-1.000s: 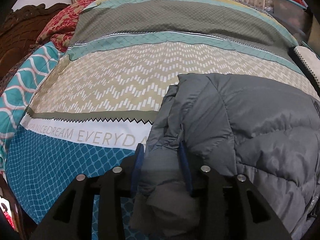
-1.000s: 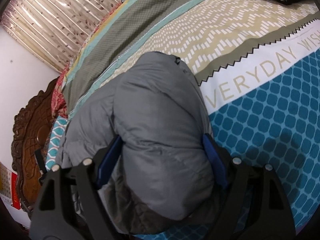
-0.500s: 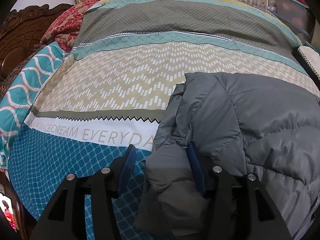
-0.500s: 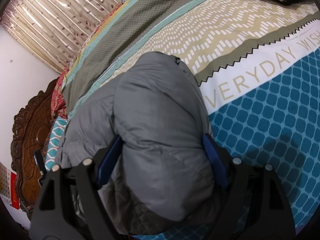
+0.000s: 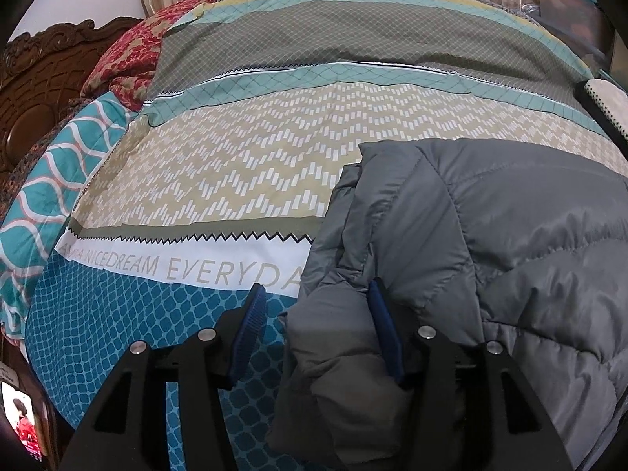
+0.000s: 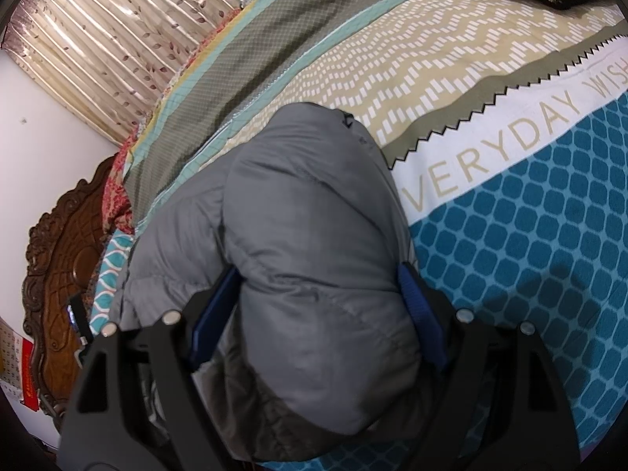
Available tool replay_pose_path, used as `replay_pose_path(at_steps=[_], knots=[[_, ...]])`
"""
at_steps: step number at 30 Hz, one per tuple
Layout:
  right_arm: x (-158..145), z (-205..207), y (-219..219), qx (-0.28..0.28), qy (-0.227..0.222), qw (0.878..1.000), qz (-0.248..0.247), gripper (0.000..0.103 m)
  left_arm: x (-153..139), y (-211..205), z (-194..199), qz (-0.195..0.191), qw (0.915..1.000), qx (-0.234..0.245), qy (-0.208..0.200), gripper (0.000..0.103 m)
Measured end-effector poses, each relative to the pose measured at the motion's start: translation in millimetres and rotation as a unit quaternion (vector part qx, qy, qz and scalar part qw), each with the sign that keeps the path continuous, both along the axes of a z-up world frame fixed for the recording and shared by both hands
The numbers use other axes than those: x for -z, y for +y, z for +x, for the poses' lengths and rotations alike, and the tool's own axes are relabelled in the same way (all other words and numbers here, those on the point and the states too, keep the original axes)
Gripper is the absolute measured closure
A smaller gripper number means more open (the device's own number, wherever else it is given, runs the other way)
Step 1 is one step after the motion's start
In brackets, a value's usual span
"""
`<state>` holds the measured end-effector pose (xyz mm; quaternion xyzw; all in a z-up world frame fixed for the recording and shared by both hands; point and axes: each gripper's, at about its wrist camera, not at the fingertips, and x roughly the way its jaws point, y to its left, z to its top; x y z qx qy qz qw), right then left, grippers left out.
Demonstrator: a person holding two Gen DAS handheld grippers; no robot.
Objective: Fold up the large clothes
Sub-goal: 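Grasp the folded jacket with the left tool while the right tool holds it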
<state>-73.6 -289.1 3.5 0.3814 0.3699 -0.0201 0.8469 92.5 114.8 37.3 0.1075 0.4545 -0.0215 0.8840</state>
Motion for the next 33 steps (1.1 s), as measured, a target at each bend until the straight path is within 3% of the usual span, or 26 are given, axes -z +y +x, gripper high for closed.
replay_pose_path(at_steps=[6,8,10,12,15,17,20,22,24,26,27,29,33], knots=[[-2.6,0.0,-0.1,-0.003,0.003,1.0,-0.003,0.025,-2.4,3.6,3.9,-0.002,0.9999,0.014,0.007,0.018],[-7.7,-1.3,-0.4,-0.009,0.004,1.0,-0.014,0.025,-12.9,18.2,12.6,-0.041,0.9987,0.023,0.019,0.018],[-18.3,-7.2,-4.4,-0.008,-0.017,1.0,-0.025,0.025,-28.5,46.2,24.8,-0.119,0.9923,0.016,0.029,0.018],[-26.1,-13.5,-9.4,-0.008,-0.035,0.999,-0.029,0.022,-40.8,71.2,38.3,-0.189,0.9806,0.014,0.051,0.016],[-23.5,-12.5,-12.3,-0.015,-0.031,0.999,-0.023,0.018,-47.7,75.3,48.3,-0.239,0.9673,0.039,0.076,0.011],[-11.9,-5.9,-12.7,-0.022,-0.018,1.0,0.002,0.018,-44.7,64.1,54.4,-0.243,0.9629,0.059,0.1,0.009],[-4.6,3.8,-11.5,-0.029,-0.005,0.999,0.036,0.016,-23.0,38.3,58.5,-0.185,0.9694,0.088,0.135,0.009],[-0.5,9.4,-6.6,-0.035,-0.001,0.999,0.034,0.013,-3.9,33.4,60.9,-0.198,0.9606,0.098,0.169,0.008],[-0.9,15.5,1.4,-0.044,0.0,0.998,0.034,0.009,9.2,36.9,62.7,-0.245,0.9444,0.088,0.2,0.008],[-4.6,21.9,8.6,-0.056,0.0,0.998,0.035,0.008,12.2,40.8,61.1,-0.287,0.9312,0.082,0.209,0.008],[-6.8,24.1,9.9,-0.059,-0.001,0.997,0.041,0.008,12.9,42.7,59.3,-0.317,0.9199,0.081,0.217,0.008],[-9.1,30.7,11.1,-0.063,-0.002,0.996,0.058,0.008,11.7,45.4,55.9,-0.349,0.9078,0.08,0.219,0.008],[-10.5,39.2,10.4,-0.068,0.006,0.996,0.056,0.008,13.0,48.7,50.9,-0.351,0.9086,0.081,0.212,0.005]])
